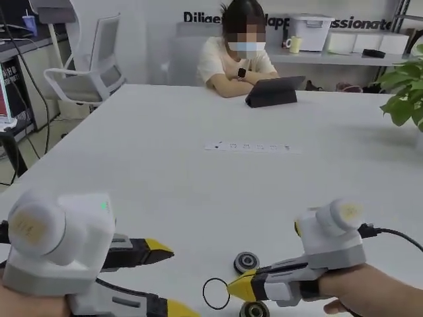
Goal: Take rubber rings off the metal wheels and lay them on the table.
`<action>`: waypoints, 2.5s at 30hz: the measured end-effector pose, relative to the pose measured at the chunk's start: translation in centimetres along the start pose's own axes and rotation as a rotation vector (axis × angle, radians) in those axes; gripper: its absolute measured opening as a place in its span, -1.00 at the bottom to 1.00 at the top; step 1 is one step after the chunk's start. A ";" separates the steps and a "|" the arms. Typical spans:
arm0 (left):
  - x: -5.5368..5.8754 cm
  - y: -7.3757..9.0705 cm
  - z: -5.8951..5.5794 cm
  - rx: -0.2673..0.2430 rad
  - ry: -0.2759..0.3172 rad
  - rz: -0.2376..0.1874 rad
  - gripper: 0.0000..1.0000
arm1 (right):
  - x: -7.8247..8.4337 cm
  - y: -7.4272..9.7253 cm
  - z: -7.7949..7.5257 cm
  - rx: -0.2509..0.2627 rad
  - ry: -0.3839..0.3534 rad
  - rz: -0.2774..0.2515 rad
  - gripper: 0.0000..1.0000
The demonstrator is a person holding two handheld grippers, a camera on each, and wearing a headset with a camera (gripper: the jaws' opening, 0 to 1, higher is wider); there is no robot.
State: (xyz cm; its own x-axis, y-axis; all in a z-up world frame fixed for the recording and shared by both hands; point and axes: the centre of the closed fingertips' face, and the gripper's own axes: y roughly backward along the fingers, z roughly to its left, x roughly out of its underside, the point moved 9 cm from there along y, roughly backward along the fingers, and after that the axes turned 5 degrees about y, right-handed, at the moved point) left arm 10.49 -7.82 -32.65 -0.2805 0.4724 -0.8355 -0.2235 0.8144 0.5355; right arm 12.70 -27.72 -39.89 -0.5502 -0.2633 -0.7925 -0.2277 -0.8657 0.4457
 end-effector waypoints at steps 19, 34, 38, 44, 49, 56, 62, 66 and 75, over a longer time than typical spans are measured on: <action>-0.1 0.1 0.0 -0.002 0.006 -0.001 0.11 | 0.3 -0.8 -0.2 0.037 0.080 0.062 -0.69; -0.3 -0.4 -0.1 0.003 0.007 0.008 0.11 | -0.4 0.7 0.4 0.027 0.101 0.013 -0.48; -0.4 -0.8 -0.1 0.011 0.006 0.011 0.11 | -0.3 1.4 0.7 0.031 0.113 0.003 -0.46; -0.7 -1.5 -0.1 0.023 -0.001 0.016 0.11 | -0.1 2.6 0.9 0.037 0.109 -0.022 -0.45; -0.9 -2.3 0.0 0.035 -0.011 0.027 0.11 | 0.1 3.5 1.0 0.052 0.115 -0.034 -0.43; -1.3 -3.5 0.0 0.052 -0.026 0.042 0.10 | 0.8 4.7 1.0 0.071 0.115 -0.050 -0.41; -1.4 -4.5 0.0 0.068 -0.039 0.061 0.10 | 2.0 5.3 0.9 0.087 0.104 -0.041 -0.40; -1.4 -5.2 -0.1 0.084 -0.052 0.078 0.10 | 2.6 5.5 0.9 0.095 0.100 -0.036 -0.40; -1.4 -6.9 -0.2 0.109 -0.070 0.106 0.05 | 4.2 6.0 0.6 0.116 0.110 0.004 -0.40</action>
State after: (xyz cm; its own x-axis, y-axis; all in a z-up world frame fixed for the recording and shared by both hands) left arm 12.25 -14.20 -35.12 -0.2306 0.5772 -0.7833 -0.0924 0.7884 0.6082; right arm 8.54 -33.75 -40.33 -0.4610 -0.3174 -0.8287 -0.3202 -0.8115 0.4889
